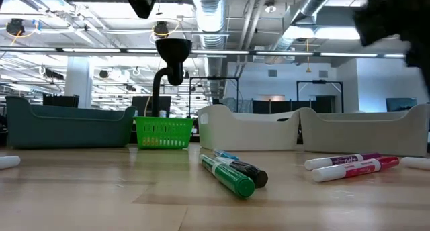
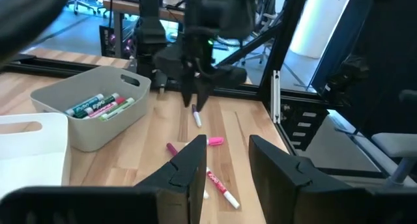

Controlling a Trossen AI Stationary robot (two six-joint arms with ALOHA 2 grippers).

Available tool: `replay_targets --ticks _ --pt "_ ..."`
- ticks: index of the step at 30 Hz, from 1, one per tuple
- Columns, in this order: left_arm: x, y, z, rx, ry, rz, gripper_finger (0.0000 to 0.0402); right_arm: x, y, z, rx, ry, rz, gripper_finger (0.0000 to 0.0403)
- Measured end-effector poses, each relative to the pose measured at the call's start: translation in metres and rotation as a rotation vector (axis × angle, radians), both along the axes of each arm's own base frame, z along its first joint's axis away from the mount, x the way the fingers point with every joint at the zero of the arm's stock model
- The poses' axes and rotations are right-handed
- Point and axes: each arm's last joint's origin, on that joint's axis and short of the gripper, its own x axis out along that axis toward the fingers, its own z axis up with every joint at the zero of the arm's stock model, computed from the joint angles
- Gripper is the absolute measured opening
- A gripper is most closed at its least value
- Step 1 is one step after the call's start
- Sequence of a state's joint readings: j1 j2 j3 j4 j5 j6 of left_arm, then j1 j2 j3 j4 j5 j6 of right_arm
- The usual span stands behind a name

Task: Pick & Place Markers
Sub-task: Put the pink and white highlighter pen into the green bin

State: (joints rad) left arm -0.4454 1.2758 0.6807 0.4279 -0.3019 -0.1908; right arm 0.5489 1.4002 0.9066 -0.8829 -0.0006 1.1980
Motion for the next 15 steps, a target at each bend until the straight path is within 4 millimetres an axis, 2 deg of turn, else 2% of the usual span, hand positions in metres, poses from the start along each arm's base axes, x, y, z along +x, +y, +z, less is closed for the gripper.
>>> replay_targets --ticks 4,10,15 --pt "0.001 0.003 0.0 0.0 -0.001 0.011 0.0112 -0.005 0.012 -0.013 -0.039 0.027 -0.029 0.0131" --pt "0.002 0.004 0.0 -0.002 -0.004 0.016 0.0112 0.012 0.024 -0.033 -0.035 -0.021 -0.011 0.0151" --pt "0.002 0.004 0.001 -0.003 -0.006 0.016 0.0112 0.021 0.023 -0.054 -0.072 0.031 -0.021 0.0169"
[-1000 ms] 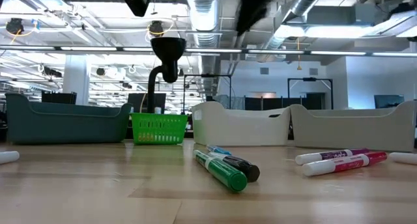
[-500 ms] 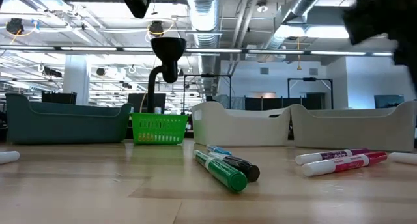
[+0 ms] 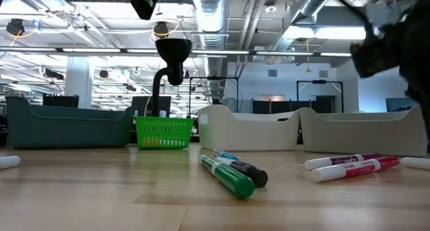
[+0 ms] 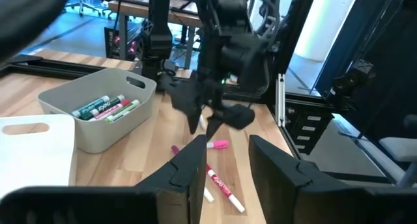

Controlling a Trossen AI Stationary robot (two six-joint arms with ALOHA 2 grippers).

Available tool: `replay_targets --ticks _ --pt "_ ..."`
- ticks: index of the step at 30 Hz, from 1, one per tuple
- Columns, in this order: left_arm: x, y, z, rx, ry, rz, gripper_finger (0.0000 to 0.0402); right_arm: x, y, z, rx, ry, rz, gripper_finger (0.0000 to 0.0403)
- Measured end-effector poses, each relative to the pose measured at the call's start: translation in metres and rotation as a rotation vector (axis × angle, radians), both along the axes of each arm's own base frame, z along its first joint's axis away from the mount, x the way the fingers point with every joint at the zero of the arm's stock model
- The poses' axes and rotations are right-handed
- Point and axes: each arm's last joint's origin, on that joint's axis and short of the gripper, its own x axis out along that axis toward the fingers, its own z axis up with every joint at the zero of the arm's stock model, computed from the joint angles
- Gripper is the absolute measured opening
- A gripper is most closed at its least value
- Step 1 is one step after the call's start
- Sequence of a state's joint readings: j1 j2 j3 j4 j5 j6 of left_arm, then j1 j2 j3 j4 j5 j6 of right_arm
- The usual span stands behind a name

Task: Pick & Place Markers
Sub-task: Put the pink and white highlighter pen into the green bin

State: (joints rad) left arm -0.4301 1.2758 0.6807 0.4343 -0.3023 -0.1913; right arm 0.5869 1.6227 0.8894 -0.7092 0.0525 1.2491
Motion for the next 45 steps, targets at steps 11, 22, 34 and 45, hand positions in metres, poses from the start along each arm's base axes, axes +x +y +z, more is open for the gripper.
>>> replay_targets --ticks 11,22,34,45 --pt "0.0 0.0 0.0 0.0 -0.001 0.0 0.0112 0.016 -0.008 -0.016 -0.011 -0.005 0.018 0.0133" --pt "0.0 0.0 0.0 0.0 -0.001 0.0 0.0112 0.021 -0.016 -0.01 0.007 -0.035 0.116 0.0007" --pt "0.0 0.0 0.0 -0.001 -0.001 0.0 0.0112 0.01 0.0 0.04 0.176 -0.008 0.315 0.0111" --pt "0.0 0.0 0.0 -0.001 -0.001 0.0 0.0112 -0.012 0.048 -0.008 -0.016 0.103 0.423 0.0166"
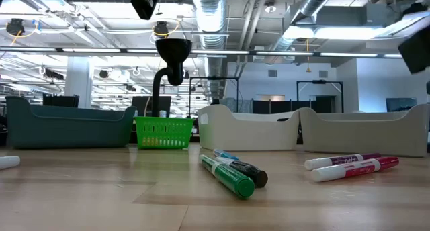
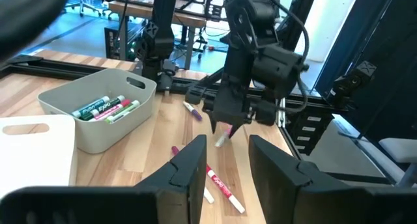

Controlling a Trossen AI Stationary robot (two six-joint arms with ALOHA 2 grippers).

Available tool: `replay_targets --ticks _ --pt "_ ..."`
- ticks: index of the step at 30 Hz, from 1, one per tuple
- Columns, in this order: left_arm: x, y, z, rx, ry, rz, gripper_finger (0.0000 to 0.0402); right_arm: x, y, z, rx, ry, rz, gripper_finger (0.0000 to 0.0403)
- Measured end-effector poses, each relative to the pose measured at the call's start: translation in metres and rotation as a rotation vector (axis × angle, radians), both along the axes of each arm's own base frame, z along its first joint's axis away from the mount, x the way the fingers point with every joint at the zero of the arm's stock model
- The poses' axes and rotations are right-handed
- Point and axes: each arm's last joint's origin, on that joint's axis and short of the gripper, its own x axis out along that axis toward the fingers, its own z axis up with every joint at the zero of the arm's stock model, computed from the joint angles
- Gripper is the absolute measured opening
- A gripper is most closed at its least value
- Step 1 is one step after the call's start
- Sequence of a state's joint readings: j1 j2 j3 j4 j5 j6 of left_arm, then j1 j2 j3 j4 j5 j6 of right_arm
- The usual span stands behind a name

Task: Pick & Place Markers
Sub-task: Put the pink and white highlighter pen into the green bin

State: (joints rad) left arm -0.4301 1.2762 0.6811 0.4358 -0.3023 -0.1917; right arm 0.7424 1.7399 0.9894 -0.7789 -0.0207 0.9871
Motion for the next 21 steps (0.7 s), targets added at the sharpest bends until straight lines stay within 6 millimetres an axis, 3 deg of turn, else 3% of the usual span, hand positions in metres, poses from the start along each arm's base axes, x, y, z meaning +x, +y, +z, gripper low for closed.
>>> replay_targets --ticks 8,17,21 --pt "0.0 0.0 0.0 -0.002 -0.003 0.0 0.0112 0.008 -0.003 -0.021 -0.022 0.083 0.016 0.0158" --pt "0.0 0.0 0.001 -0.003 -0.007 0.0 0.0112 0.022 -0.022 -0.015 0.042 0.075 0.06 0.0029" --pt "0.0 0.0 0.001 -0.003 -0.007 0.0 0.0112 0.032 -0.03 -0.006 0.064 -0.003 0.032 0.0022"
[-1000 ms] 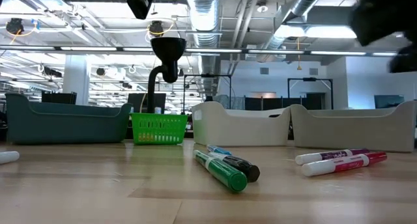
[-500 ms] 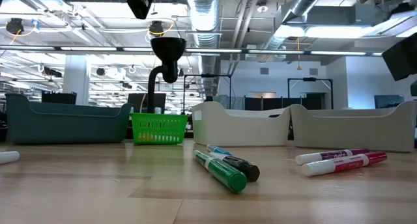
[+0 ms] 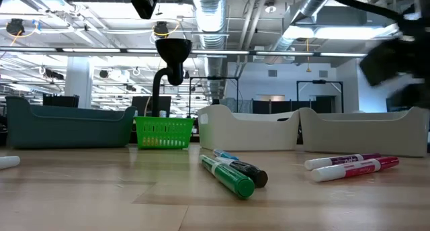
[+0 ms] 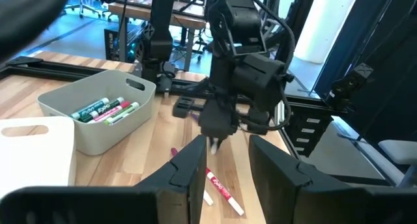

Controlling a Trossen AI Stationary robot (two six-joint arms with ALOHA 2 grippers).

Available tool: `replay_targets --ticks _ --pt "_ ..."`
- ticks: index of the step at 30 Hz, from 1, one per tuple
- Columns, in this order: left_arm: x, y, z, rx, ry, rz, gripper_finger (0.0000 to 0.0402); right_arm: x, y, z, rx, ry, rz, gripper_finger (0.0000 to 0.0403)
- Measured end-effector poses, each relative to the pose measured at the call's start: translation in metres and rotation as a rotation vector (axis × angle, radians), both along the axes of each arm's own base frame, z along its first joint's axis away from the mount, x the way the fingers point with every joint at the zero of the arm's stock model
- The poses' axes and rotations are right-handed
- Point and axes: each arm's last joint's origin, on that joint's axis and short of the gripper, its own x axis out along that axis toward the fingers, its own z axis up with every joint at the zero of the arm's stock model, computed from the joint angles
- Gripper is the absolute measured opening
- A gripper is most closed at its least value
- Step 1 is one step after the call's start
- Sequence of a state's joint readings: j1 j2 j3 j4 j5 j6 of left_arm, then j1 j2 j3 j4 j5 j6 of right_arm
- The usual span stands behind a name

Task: Pick & Place Markers
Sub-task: Put the pink and white highlighter pen into the green bin

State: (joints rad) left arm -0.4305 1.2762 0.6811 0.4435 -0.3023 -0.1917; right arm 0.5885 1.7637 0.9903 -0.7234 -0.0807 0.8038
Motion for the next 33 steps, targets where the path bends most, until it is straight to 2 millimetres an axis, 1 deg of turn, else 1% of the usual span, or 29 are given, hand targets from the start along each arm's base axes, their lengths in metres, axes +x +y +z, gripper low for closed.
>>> replay_targets --ticks 1,3,5,7,10,12,14,16,17,18,19,21,23,25,28,30,33 --pt "0.0 0.0 0.0 0.0 0.0 0.0 0.0112 0.004 -0.002 0.004 -0.017 -0.041 -0.011 0.0029" --pt "0.0 0.0 0.0 -0.001 -0.001 0.0 0.0112 0.01 -0.007 0.02 -0.032 -0.13 -0.033 0.0041" --pt "0.0 0.0 0.0 -0.001 -0.001 0.0 0.0112 0.017 -0.011 0.036 -0.051 -0.24 -0.021 0.0042" --pt "0.0 0.0 0.0 -0.001 -0.002 0.0 0.0112 0.022 -0.017 0.054 -0.093 -0.35 0.003 0.0033" --pt "0.0 0.0 0.0 -0.001 -0.002 0.0 0.0112 0.027 -0.026 0.091 -0.209 -0.597 0.044 0.0016" --pt "0.0 0.0 0.0 -0.001 -0.003 0.001 0.0112 0.023 -0.033 0.117 -0.309 -0.75 0.09 0.0016" --pt "0.0 0.0 0.0 -0.002 -0.004 0.0 0.0112 0.014 -0.039 0.145 -0.367 -0.875 0.156 0.0017" --pt "0.0 0.0 0.001 -0.002 -0.007 0.006 0.0112 -0.001 -0.047 0.175 -0.402 -1.003 0.195 0.0028" --pt "0.0 0.0 0.001 0.002 -0.008 0.015 0.0112 -0.008 -0.052 0.186 -0.417 -1.072 0.197 0.0034" --pt "0.0 0.001 0.001 0.011 -0.01 0.026 0.0112 -0.015 -0.057 0.192 -0.43 -1.136 0.198 0.0038" --pt "0.0 0.001 0.001 0.027 -0.013 0.036 0.0112 -0.02 -0.061 0.192 -0.439 -1.191 0.201 0.0039" --pt "0.0 0.002 0.001 0.064 -0.02 0.049 0.0112 -0.024 -0.069 0.181 -0.43 -1.296 0.218 0.0036" --pt "0.002 0.003 0.0 0.113 -0.024 0.059 0.0112 -0.022 -0.076 0.157 -0.399 -1.389 0.214 0.0025" --pt "0.006 0.004 -0.003 0.153 -0.025 0.066 0.0112 -0.018 -0.085 0.132 -0.371 -1.465 0.162 0.0017" --pt "0.018 0.01 -0.01 0.189 -0.054 0.095 0.0112 -0.009 -0.096 0.107 -0.31 -1.563 0.09 0.0019" --pt "0.028 0.016 -0.018 0.203 -0.052 0.108 0.0112 0.001 -0.099 0.099 -0.278 -1.599 0.069 0.0028" --pt "0.041 0.027 -0.031 0.164 -0.046 0.134 0.0112 0.014 -0.099 0.096 -0.276 -1.64 0.052 0.0038"
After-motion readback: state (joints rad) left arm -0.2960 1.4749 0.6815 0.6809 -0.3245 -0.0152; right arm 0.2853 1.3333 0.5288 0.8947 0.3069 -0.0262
